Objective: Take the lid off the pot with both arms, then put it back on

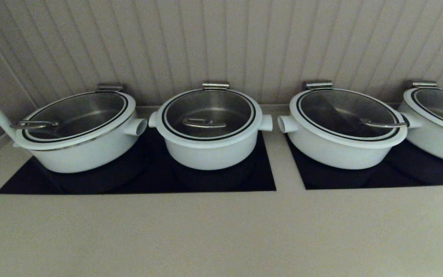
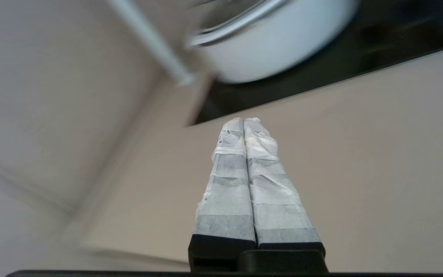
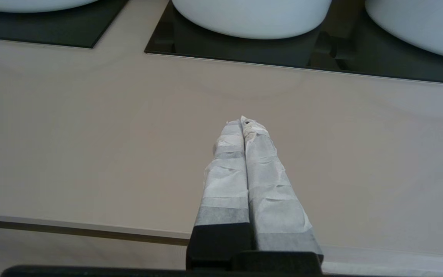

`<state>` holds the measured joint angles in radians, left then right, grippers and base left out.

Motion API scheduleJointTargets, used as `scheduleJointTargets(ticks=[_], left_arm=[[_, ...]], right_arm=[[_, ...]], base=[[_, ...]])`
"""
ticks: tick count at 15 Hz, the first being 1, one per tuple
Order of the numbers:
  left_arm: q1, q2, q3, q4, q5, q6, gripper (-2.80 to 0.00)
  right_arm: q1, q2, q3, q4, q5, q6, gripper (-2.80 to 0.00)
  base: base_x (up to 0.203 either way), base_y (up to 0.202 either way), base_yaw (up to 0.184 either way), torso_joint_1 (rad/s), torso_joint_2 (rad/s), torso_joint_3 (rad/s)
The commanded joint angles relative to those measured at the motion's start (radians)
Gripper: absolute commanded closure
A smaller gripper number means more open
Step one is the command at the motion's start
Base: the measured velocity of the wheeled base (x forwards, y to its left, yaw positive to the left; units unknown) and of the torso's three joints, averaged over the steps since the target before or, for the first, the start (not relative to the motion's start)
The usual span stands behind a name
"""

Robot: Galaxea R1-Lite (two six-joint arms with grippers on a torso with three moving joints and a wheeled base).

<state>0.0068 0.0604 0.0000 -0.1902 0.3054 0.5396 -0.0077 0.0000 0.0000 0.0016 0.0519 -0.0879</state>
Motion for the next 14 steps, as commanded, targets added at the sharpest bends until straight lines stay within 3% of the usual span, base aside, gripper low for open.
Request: scheduleJointTargets(ticks=[1,4,6,14], left_arm=[[-0.002,-0.057,0.0,0.017,-0.141,-0.138,0.0],[-0.002,-0.059,0.0,0.077,-0.296,-0.374,0.0],[-0.002,-0.059,-0.005,0.224,-0.318,-0.377,0.0],[-0.002,-0.059,-0.003,0.206,-0.324,-0.377,0.0]], right_arm=[[0.0,0.0,0.0,0.0,0.0,-0.001,0.0],[0.0,0.0,0.0,0.0,0.0,-0.001,0.0],[0.0,0.0,0.0,0.0,0.0,-0.001,0.0],[0.0,0.0,0.0,0.0,0.0,0.0,0.0]], base=[[0.0,0.0,0.0,0.0,0.0,0.0],[0.0,0.0,0.0,0.0,0.0,0.0],[0.0,0.0,0.0,0.0,0.0,0.0],[0.0,0.0,0.0,0.0,0.0,0.0]])
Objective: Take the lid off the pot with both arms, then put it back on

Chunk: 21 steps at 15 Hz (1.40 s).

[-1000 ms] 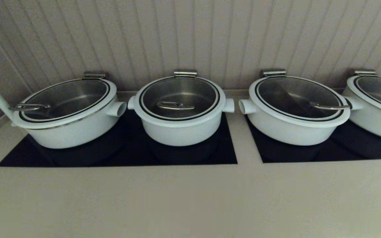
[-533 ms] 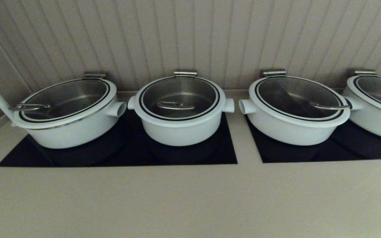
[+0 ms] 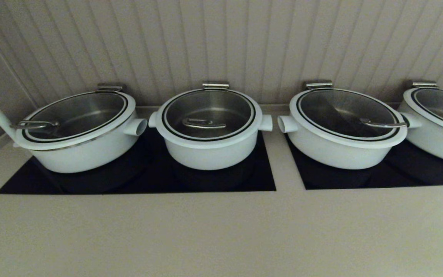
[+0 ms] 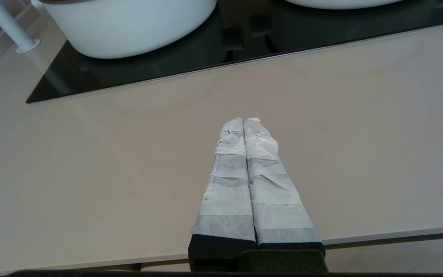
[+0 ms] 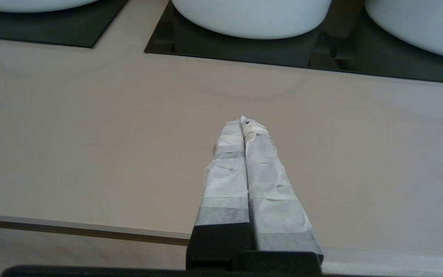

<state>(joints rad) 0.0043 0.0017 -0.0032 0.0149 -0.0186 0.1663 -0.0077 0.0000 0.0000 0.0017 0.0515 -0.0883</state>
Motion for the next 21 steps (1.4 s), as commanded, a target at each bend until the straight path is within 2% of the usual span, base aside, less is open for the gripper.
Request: scheduleJointTargets(ticks=[1,2,5,19,21], left_arm=[[0.0,-0.001,0.0,-0.001,0.0,-0.007,0.0],[0.0,0.0,-0.001,0.005,-0.001,0.004,0.0],[0.0,-0.002,0.0,-0.001,0.001,-0.02,0.0],[0.0,0.0,-0.003,0.008,0.0,-0.041,0.0],[0.0,0.0,-0.002,0.006,-0.001,-0.066,0.0]], right_arm=[[0.001,0.0,0.0,-0.001,0.0,-0.001,0.0],[0.0,0.0,0.0,0.0,-0.003,0.012,0.0],[0.0,0.0,0.0,0.0,-0.004,0.018,0.0],[0.0,0.0,0.0,0.0,-0.004,0.015,0.0],[0.0,0.0,0.0,-0.002,-0.004,0.012,0.0]], base=[[0.0,0.0,0.0,0.0,0.0,0.0],[0.0,0.0,0.0,0.0,0.0,0.0],[0.0,0.0,0.0,0.0,0.0,0.0],[0.0,0.0,0.0,0.0,0.0,0.0],[0.0,0.0,0.0,0.0,0.0,0.0]])
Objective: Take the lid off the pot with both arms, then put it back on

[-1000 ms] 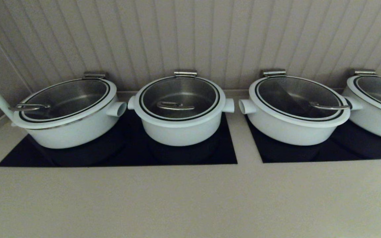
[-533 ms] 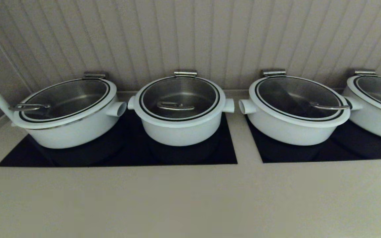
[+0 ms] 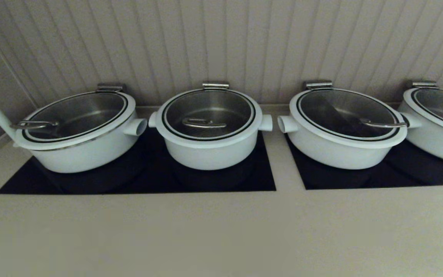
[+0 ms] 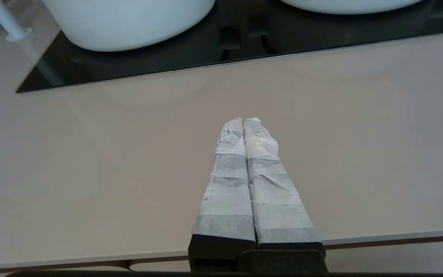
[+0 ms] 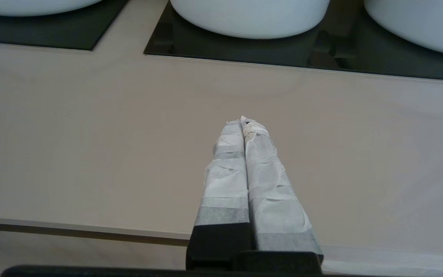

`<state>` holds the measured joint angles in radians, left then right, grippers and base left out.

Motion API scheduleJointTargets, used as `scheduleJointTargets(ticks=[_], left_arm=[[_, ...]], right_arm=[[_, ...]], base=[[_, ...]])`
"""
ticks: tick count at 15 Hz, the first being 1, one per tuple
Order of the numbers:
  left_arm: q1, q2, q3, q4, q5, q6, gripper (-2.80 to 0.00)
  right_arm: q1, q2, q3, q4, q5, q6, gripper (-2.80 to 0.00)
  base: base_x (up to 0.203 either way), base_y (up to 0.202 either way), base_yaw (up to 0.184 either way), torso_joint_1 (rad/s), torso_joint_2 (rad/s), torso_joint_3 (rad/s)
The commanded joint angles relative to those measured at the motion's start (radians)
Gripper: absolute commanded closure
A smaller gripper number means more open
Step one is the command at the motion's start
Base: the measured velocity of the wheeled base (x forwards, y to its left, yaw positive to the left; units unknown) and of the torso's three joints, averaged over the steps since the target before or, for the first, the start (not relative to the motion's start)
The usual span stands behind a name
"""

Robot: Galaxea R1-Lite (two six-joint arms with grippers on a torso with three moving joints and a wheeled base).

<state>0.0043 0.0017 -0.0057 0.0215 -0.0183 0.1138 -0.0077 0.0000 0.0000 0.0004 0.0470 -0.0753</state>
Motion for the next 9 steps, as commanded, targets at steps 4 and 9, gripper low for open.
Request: scheduleJointTargets(ticks=[4,9], left_arm=[[0.0,0.0,-0.002,0.003,-0.007,0.018,0.0],[0.0,0.0,0.001,-0.005,-0.002,-0.014,0.0]], right_arm=[[0.0,0.0,0.0,0.0,0.001,0.009,0.0],[0.0,0.0,0.0,0.0,-0.001,0.009,0.0]], base=[[0.0,0.0,0.0,0.0,0.0,0.0],[0.0,0.0,0.0,0.0,0.0,0.0]])
